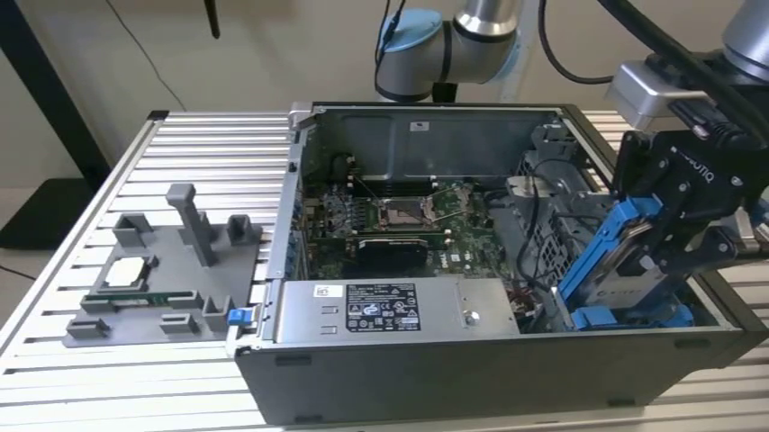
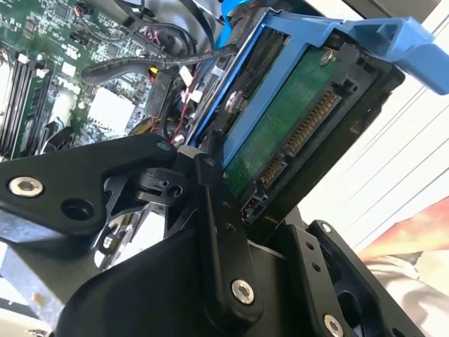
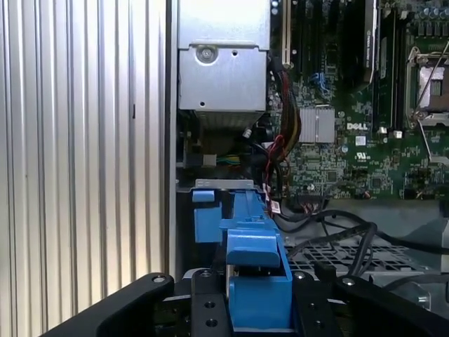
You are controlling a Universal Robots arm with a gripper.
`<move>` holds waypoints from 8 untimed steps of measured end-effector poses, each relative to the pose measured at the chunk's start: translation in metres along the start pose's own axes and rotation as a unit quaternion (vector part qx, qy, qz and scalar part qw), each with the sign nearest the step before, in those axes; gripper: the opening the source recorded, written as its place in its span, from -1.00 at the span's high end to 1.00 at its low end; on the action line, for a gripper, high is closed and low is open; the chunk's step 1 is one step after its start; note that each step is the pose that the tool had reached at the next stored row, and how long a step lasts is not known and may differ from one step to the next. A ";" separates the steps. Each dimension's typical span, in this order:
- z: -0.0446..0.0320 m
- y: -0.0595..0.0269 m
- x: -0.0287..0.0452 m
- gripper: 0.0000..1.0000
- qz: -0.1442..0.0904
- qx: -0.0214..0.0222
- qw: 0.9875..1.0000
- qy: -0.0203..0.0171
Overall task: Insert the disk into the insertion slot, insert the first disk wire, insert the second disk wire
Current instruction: 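Insert the disk into the insertion slot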
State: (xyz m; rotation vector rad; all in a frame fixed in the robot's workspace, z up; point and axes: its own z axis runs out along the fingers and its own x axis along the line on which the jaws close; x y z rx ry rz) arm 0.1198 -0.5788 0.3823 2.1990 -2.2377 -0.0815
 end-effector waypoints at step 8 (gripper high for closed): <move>0.0075 -0.0003 0.0002 1.00 0.000 0.000 1.000 0.000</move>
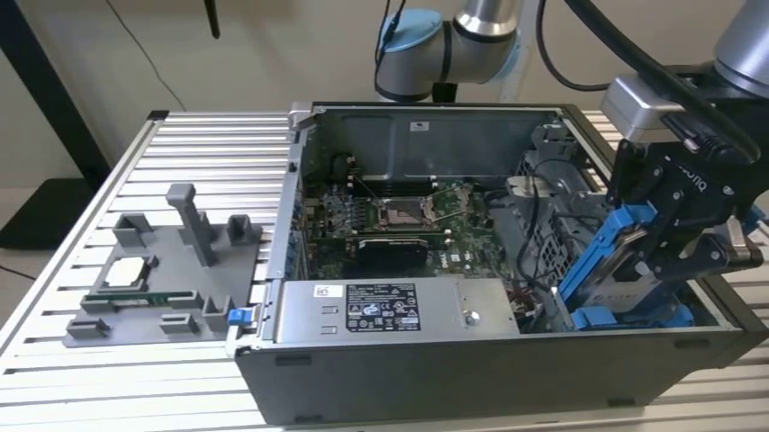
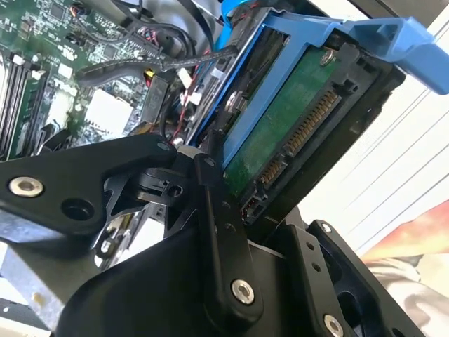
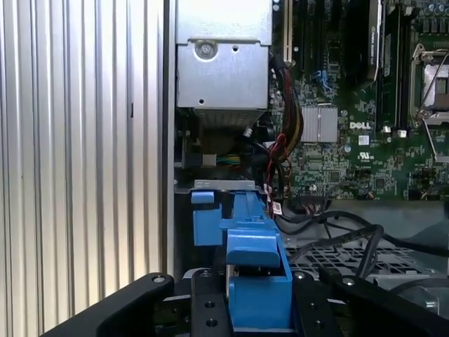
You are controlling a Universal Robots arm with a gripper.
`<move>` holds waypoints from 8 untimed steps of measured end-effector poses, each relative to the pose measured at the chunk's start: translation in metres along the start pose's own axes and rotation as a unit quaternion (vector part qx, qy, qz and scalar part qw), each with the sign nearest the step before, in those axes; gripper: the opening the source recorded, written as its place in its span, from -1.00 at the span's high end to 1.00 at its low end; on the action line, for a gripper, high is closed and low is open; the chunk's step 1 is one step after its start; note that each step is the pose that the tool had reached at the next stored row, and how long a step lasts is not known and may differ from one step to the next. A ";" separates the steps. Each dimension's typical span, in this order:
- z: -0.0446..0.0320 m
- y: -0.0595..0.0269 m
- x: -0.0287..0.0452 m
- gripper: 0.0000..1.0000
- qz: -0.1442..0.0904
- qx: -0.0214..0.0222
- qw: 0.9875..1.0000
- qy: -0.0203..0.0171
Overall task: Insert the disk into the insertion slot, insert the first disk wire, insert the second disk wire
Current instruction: 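Insert the disk into the insertion slot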
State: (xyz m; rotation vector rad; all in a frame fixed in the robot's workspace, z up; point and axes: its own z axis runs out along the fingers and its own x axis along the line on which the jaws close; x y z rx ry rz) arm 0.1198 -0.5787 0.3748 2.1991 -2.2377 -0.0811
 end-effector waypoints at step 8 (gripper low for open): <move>0.0008 0.0000 0.0001 1.00 0.000 0.000 1.000 0.000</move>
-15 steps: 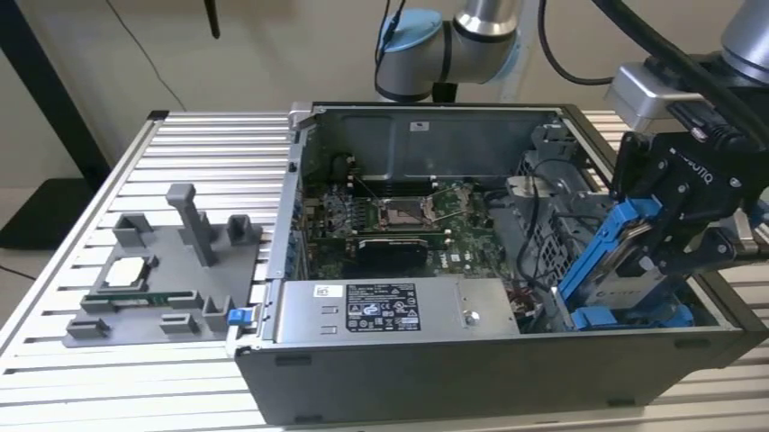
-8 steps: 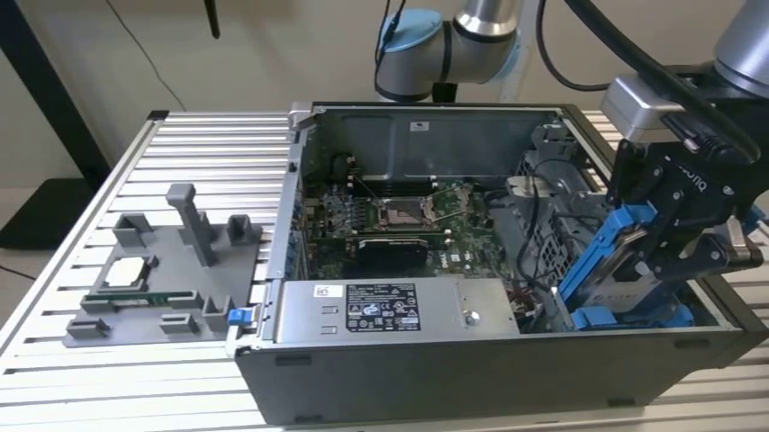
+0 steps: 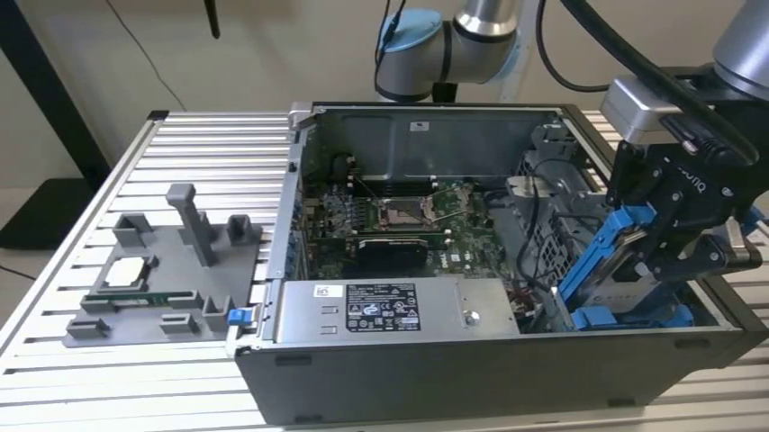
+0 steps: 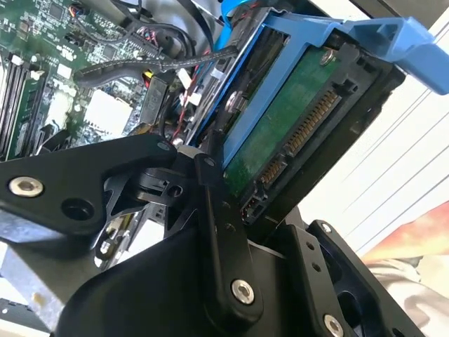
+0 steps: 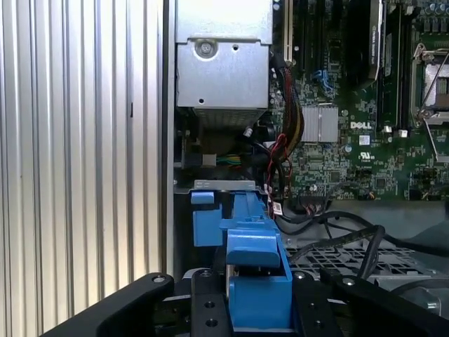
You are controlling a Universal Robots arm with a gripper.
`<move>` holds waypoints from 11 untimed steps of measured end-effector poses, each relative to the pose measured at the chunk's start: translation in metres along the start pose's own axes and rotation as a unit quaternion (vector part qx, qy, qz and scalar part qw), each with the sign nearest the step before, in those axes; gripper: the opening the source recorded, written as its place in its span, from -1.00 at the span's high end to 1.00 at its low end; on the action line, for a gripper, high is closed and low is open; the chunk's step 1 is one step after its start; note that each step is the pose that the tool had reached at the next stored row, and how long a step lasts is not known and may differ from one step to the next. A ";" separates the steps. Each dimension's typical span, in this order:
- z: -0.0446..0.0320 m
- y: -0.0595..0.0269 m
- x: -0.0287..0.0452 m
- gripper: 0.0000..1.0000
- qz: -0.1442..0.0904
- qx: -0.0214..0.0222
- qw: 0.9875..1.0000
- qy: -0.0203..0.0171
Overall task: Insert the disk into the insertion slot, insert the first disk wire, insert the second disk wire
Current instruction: 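Insert the disk into the insertion slot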
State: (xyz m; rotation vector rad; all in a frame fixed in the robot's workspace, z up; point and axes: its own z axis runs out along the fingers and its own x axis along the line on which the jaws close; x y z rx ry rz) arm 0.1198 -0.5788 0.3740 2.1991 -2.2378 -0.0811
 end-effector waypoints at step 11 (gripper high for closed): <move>-0.0024 0.0001 -0.0001 -1.00 0.000 0.000 1.000 0.000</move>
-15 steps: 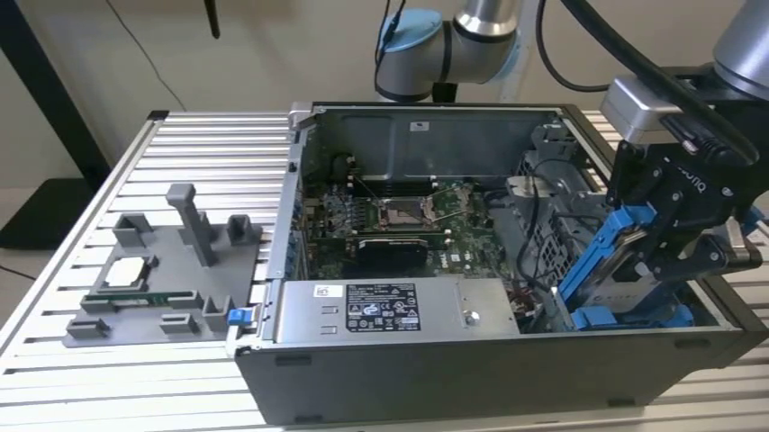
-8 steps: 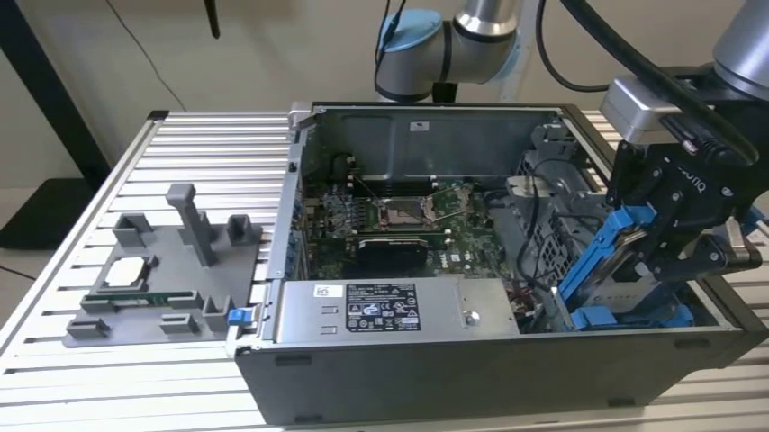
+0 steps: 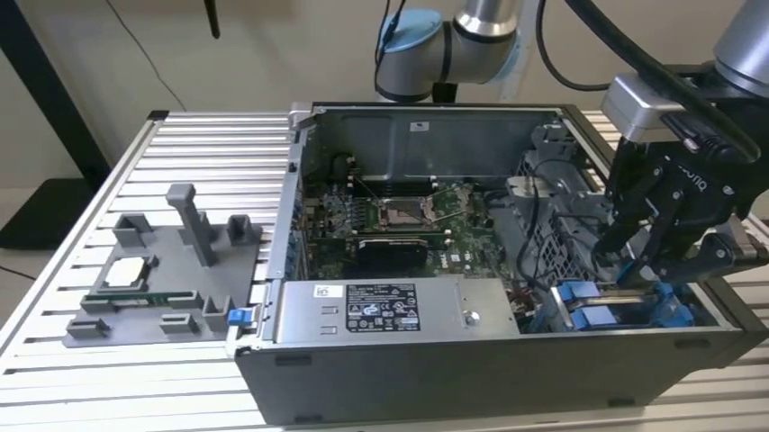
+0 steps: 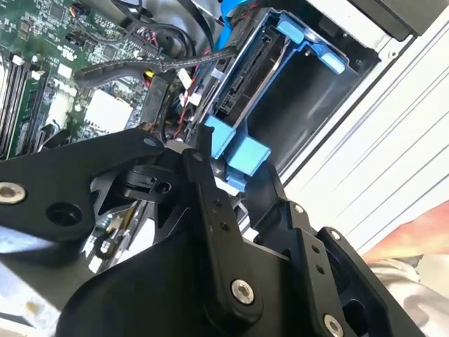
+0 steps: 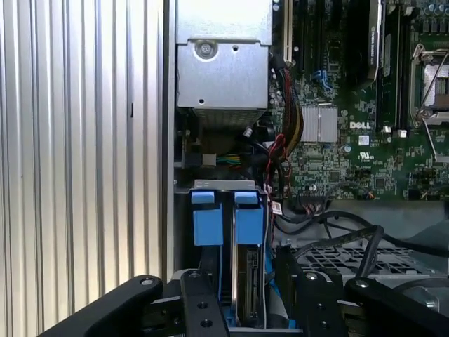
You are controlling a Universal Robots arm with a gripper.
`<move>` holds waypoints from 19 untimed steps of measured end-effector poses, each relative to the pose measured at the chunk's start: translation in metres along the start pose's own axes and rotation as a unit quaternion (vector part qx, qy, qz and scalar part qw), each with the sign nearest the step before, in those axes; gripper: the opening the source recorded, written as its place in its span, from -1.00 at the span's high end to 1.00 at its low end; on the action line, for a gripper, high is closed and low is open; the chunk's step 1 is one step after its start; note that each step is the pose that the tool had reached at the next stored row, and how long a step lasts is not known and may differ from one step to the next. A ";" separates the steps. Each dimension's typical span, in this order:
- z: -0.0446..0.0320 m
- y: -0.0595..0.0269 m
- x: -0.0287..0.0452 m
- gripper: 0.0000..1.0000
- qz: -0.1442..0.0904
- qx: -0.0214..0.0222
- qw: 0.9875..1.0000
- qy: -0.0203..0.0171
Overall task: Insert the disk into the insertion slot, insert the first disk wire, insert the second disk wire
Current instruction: 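Insert the disk into the insertion slot, then insert the first disk wire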
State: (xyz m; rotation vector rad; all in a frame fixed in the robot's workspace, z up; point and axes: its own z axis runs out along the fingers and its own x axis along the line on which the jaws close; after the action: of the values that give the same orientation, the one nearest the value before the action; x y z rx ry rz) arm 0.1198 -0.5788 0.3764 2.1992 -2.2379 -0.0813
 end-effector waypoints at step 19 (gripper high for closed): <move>-0.0132 0.0027 -0.0041 -1.00 -0.002 0.005 0.999 -0.039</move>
State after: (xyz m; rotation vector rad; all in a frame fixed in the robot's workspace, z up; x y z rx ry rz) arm 0.1177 -0.5751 0.3898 2.2430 -2.2783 -0.1603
